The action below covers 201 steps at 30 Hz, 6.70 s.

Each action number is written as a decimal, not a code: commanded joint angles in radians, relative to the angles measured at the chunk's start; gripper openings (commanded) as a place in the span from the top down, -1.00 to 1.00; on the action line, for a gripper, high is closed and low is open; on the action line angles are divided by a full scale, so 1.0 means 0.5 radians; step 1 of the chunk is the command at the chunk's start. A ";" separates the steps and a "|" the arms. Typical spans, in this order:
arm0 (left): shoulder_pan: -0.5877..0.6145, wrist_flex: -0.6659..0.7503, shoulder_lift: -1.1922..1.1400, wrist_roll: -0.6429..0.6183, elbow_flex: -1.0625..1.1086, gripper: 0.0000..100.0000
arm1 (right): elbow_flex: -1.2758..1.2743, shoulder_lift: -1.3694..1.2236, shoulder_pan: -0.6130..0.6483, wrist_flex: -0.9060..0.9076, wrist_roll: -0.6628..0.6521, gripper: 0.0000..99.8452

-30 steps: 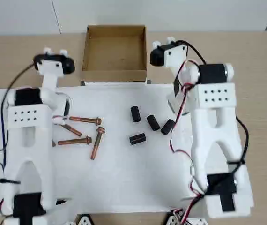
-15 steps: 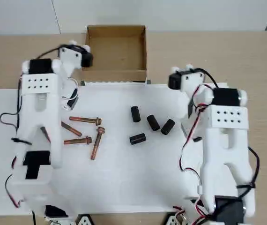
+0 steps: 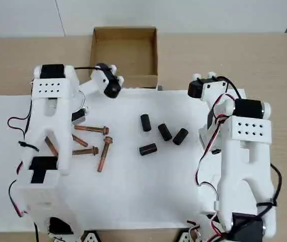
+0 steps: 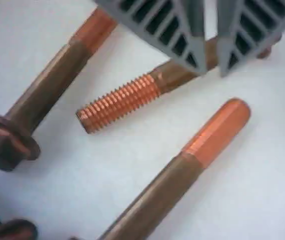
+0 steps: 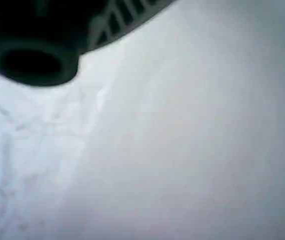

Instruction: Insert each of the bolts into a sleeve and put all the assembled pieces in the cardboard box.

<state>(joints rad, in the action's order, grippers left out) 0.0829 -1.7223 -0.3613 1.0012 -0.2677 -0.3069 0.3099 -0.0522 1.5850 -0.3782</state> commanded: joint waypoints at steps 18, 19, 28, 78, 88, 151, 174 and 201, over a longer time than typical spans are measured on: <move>-0.267 -0.058 -0.267 0.390 -0.044 0.98 | 0.012 0.066 -0.005 -0.038 0.006 0.99; -0.267 -0.058 -0.279 0.390 -0.044 0.98 | 0.012 0.066 -0.005 -0.038 0.006 0.99; -0.233 -0.058 -0.292 0.390 -0.048 0.88 | 0.012 0.075 -0.005 -0.038 0.006 0.99; -0.273 -0.058 -0.092 0.261 -0.235 0.99 | 0.181 0.124 0.176 0.176 0.025 0.99; -0.411 -0.058 0.417 -0.374 -0.235 0.99 | 0.141 0.615 0.180 0.241 0.184 0.99; -0.810 2.050 4.379 -3.020 3.531 0.99 | -2.403 3.006 1.162 -1.564 0.767 0.99; -0.991 2.406 4.358 -3.419 3.558 0.99 | -2.565 3.006 1.499 -1.803 0.654 0.99; -1.099 2.326 4.358 -3.412 3.577 0.99 | -2.437 3.006 1.511 -1.892 0.439 0.99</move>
<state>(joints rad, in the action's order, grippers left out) -0.4618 -0.5501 1.7944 -0.7004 1.5167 -1.5896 1.8013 0.6920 0.6889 -0.1435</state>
